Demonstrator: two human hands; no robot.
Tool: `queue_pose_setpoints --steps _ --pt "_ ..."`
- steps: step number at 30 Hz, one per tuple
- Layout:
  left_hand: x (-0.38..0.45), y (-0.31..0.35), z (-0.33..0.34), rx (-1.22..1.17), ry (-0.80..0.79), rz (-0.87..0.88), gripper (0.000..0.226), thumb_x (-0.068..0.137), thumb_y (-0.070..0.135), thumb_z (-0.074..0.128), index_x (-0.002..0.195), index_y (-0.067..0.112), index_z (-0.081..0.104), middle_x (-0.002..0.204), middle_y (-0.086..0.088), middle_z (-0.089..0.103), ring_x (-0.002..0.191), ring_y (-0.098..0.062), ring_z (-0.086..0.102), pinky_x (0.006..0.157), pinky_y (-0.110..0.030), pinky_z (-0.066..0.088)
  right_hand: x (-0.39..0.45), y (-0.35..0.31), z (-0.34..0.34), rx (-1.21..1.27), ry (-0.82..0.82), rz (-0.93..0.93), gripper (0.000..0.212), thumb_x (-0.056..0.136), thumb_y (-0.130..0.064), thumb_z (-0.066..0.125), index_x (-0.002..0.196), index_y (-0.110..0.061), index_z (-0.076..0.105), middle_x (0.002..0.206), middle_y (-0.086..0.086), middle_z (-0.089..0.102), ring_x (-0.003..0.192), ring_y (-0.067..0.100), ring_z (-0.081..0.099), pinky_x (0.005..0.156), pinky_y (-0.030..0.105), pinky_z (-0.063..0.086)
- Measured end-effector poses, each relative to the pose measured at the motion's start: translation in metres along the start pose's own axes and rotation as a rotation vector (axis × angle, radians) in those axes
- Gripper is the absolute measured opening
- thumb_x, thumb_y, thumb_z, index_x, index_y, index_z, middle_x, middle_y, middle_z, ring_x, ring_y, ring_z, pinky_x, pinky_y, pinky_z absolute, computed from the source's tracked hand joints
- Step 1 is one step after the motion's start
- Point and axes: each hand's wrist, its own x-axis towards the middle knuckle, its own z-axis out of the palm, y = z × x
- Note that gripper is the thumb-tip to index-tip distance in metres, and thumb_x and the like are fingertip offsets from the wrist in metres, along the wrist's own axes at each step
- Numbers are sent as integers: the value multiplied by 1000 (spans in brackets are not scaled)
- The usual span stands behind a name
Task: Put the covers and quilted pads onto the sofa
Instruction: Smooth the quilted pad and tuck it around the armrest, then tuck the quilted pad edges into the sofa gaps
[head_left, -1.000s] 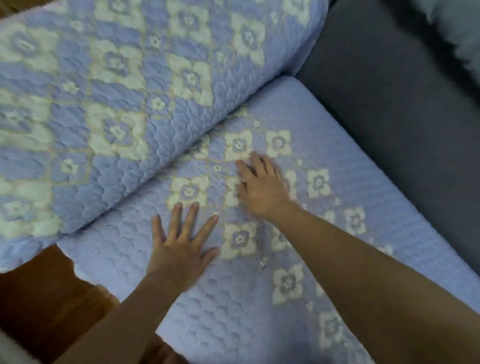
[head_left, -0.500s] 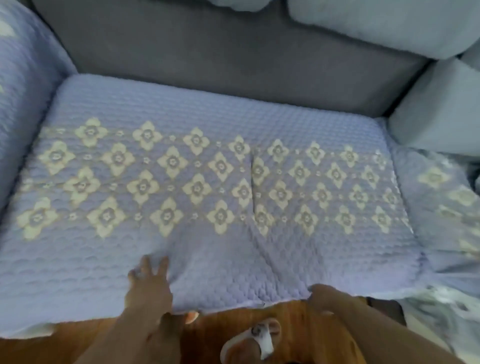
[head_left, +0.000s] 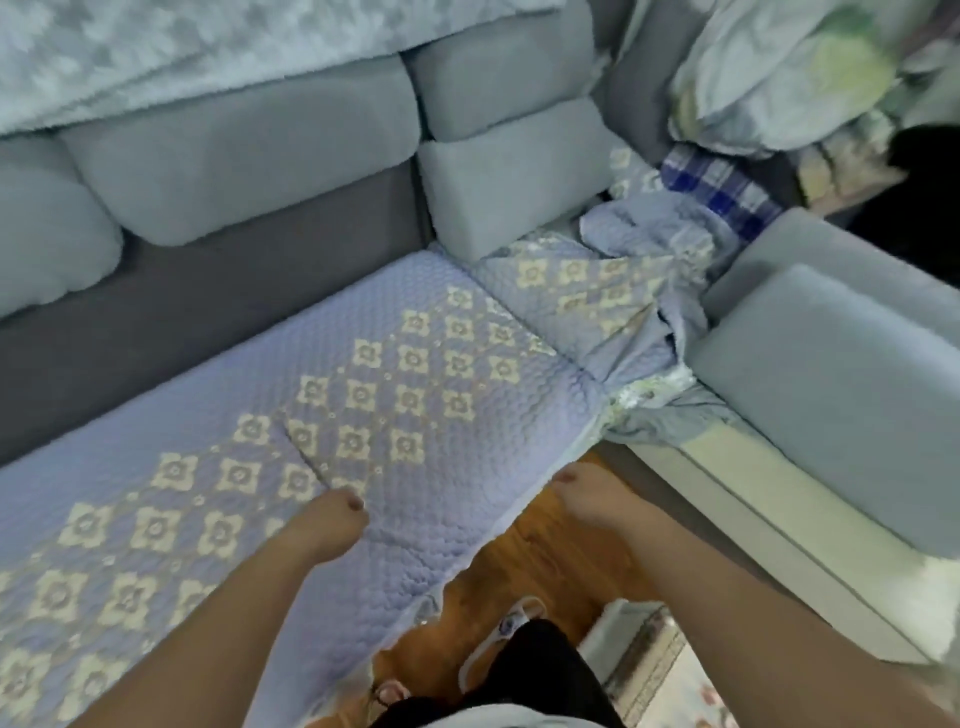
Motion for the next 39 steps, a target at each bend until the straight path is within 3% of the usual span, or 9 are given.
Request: queue_pose_setpoints --steps 3,5,8,11,17,20,29,36,39 --pt "1 68 -7 -14 -42 112 29 101 23 51 74 27 40 81 -2 47 69 -18 44 70 -31 37 -10 23 -27 129 39 57 24 99 -21 48 100 -9 68 86 -2 59 65 4 48 52 17 33" --pt "0 117 -7 -48 -68 172 22 99 25 53 78 27 48 89 -8 56 76 -23 55 71 -33 42 -9 38 -47 224 91 85 32 96 -15 49 64 -13 55 67 -4 47 58 6 39 51 19 28" --pt "-1 190 4 -112 -98 228 7 98 28 55 103 29 59 104 -7 70 91 -29 69 68 -31 48 1 63 -78 303 124 124 42 85 -19 54 45 -24 42 58 -10 37 55 6 33 50 19 25" --pt "8 258 24 -154 -158 283 25 97 26 57 121 23 59 108 1 67 91 -17 68 67 -25 47 23 95 -109 329 125 182 39 91 -11 48 53 -19 42 59 -6 40 53 7 34 49 19 27" --pt "50 402 78 -244 -181 256 15 100 25 55 112 22 64 104 -1 70 94 -21 70 75 -30 53 83 201 -205 490 284 275 27 96 -22 49 94 -8 72 92 6 70 88 25 67 76 37 53" --pt "63 474 110 -246 -229 231 11 99 23 55 101 21 66 100 -3 72 86 -24 71 70 -33 52 102 267 -265 538 331 358 26 93 -18 50 86 -1 68 87 15 69 89 33 69 78 45 55" --pt "131 641 171 -111 -406 247 15 95 15 58 107 16 67 84 -7 70 66 -15 61 52 -22 44 144 384 -372 645 421 517 22 93 -14 51 78 -8 66 76 11 61 73 26 60 66 31 41" --pt "202 761 225 167 -389 449 18 95 5 54 108 6 67 80 -8 67 65 -21 58 54 -26 40 112 445 -366 754 477 730 28 96 -10 51 114 -4 71 105 12 70 97 27 64 81 30 47" --pt "192 807 247 323 -353 616 11 98 14 56 104 16 65 94 -2 67 82 -18 61 64 -27 43 93 482 -387 705 555 834 30 94 -13 53 119 -6 69 120 12 70 112 30 62 91 31 47"
